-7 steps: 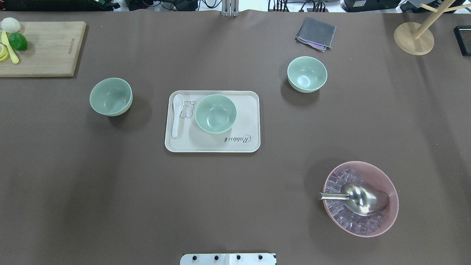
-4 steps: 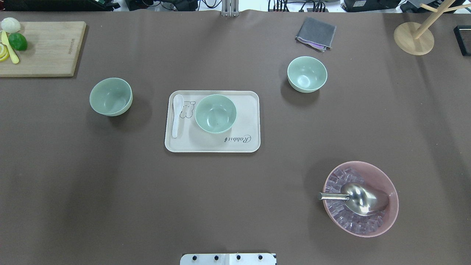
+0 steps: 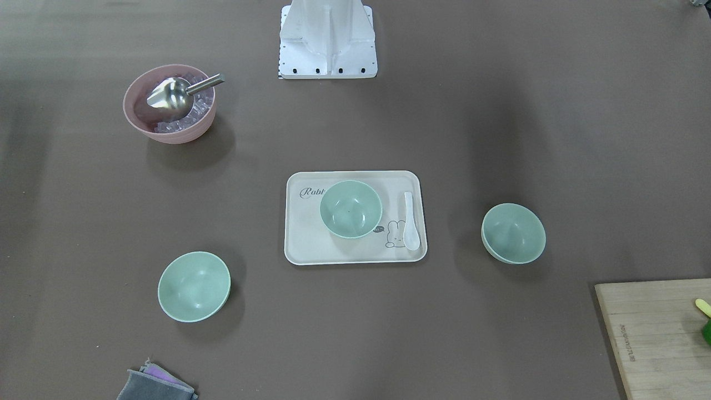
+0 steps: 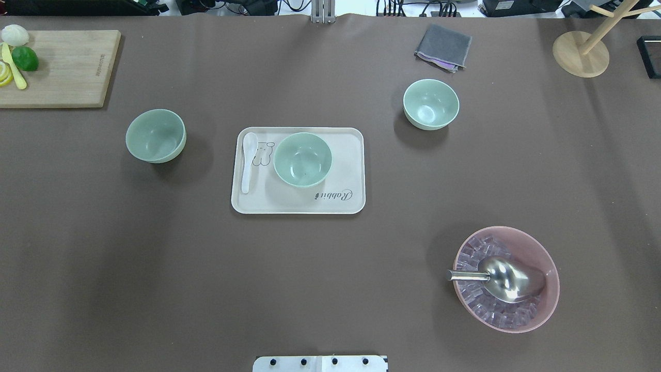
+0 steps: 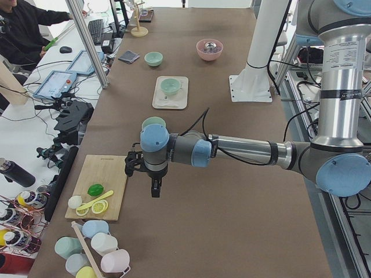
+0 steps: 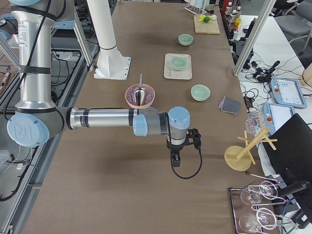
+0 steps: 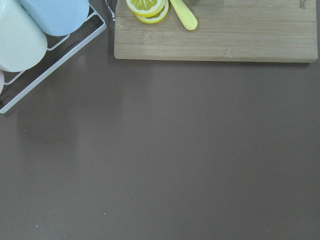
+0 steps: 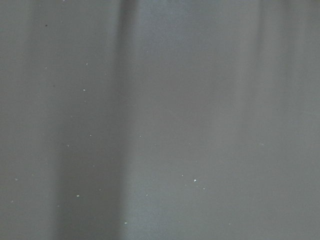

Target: Stack green bowls together

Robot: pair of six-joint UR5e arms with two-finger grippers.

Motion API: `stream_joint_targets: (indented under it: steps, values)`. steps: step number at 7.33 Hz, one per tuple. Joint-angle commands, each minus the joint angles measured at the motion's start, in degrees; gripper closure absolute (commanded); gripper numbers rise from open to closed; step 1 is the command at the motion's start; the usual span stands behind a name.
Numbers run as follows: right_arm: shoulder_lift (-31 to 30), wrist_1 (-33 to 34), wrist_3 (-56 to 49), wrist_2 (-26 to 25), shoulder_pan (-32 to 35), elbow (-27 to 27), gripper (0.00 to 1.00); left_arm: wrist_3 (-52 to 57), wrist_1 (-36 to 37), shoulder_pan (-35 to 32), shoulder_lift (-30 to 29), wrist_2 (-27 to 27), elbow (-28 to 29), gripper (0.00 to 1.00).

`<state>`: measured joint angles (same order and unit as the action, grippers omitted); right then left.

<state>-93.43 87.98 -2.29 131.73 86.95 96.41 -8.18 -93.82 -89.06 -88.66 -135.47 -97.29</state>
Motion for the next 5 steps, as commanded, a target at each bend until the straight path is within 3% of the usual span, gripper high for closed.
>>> stream_joint_targets:
  steps: [1, 5]
  values:
    - [-0.17, 0.09, 0.0, 0.11, -0.03, 0.0, 0.0, 0.36, -0.57, 0.03, 0.15, -0.14, -0.18, 0.02]
    - [0.0, 0.35, 0.09, 0.81, -0.03, 1.84, 0.0, 0.01, -3.99, 0.21, 0.15, -0.15, -0.27, 0.02]
